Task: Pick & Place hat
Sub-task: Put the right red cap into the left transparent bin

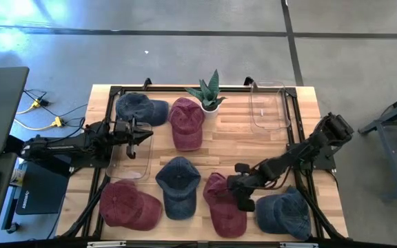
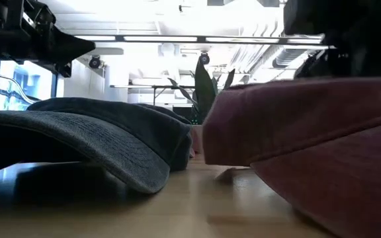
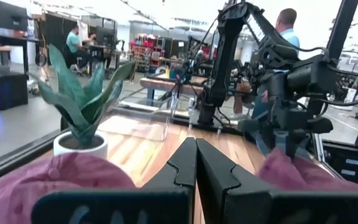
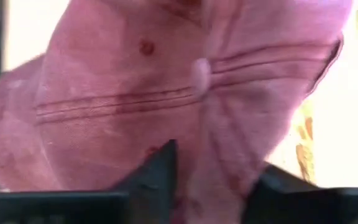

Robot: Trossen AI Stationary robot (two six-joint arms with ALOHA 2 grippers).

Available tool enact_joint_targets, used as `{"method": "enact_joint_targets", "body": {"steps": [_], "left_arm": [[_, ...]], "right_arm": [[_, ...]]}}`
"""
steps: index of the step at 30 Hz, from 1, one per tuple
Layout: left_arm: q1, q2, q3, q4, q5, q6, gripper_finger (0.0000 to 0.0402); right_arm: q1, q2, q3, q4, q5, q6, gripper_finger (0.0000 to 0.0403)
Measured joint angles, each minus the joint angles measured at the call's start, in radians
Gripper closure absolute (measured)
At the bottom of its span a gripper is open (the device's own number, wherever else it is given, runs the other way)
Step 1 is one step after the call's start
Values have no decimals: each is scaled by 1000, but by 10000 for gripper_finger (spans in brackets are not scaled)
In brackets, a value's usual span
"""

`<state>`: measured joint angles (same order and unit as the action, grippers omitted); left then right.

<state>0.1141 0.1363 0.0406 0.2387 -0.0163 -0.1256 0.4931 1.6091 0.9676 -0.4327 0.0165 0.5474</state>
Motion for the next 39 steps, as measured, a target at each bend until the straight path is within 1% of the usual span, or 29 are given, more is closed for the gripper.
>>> {"method": "enact_joint_targets", "body": {"steps": [2, 3, 5, 7, 9, 11, 15, 17, 18, 19, 21, 23, 24, 26, 29, 31, 33, 36, 39], "left_arm": [[-22, 67, 6, 56, -1, 23, 402], [-40, 108, 21, 70, -14, 37, 402], [-85, 198, 68, 80, -60, 58, 402], [-142, 297, 128, 83, -132, 82, 402], [-204, 391, 195, 82, -204, 113, 402], [-274, 491, 273, 80, -266, 157, 402], [-413, 685, 434, 77, -379, 256, 402], [-483, 781, 517, 72, -451, 314, 402], [-515, 830, 560, 74, -497, 349, 402], [-547, 878, 600, 76, -540, 385, 402], [-598, 982, 679, 74, -617, 460, 402], [-632, 1088, 751, 72, -655, 522, 402], [-644, 1141, 787, 72, -655, 538, 402], [-660, 1246, 853, 73, -631, 541, 402], [-678, 1398, 942, 71, -547, 541, 402], [-680, 1500, 1003, 67, -507, 541, 401], [-679, 1597, 1067, 61, -490, 540, 397], [-677, 1709, 1167, -16, -480, 540, 376], [-671, 1795, 1268, -117, -468, 535, 334]], "right_arm": [[-19, -29, 0, 17, -33, -19, 373], [-27, -48, 0, 23, -46, -32, 387], [-45, -95, 0, 34, -53, -36, 385], [-65, -154, 0, 32, -51, -32, 378], [-83, -224, 0, 19, -18, -32, 388], [-92, -303, 0, 0, 60, -35, 397], [-81, -449, 0, -37, 281, -33, 395], [-49, -486, 1, -50, 401, -61, 399], [-28, -490, 2, -56, 444, -78, 398], [-8, -483, 2, -63, 471, -81, 397], [31, -437, 2, -79, 490, -81, 398], [69, -362, 1, -83, 490, -81, 400], [86, -320, 1, -80, 490, -77, 399], [113, -228, 1, -65, 486, -38, 397], [145, -105, 0, -64, 456, 47, 399], [161, -44, -1, -65, 427, 97, 400], [172, -6, -1, -62, 418, 147, 398], [178, 23, -1, -61, 413, 211, 390], [171, 24, -1, -56, 413, 256, 387]]}}
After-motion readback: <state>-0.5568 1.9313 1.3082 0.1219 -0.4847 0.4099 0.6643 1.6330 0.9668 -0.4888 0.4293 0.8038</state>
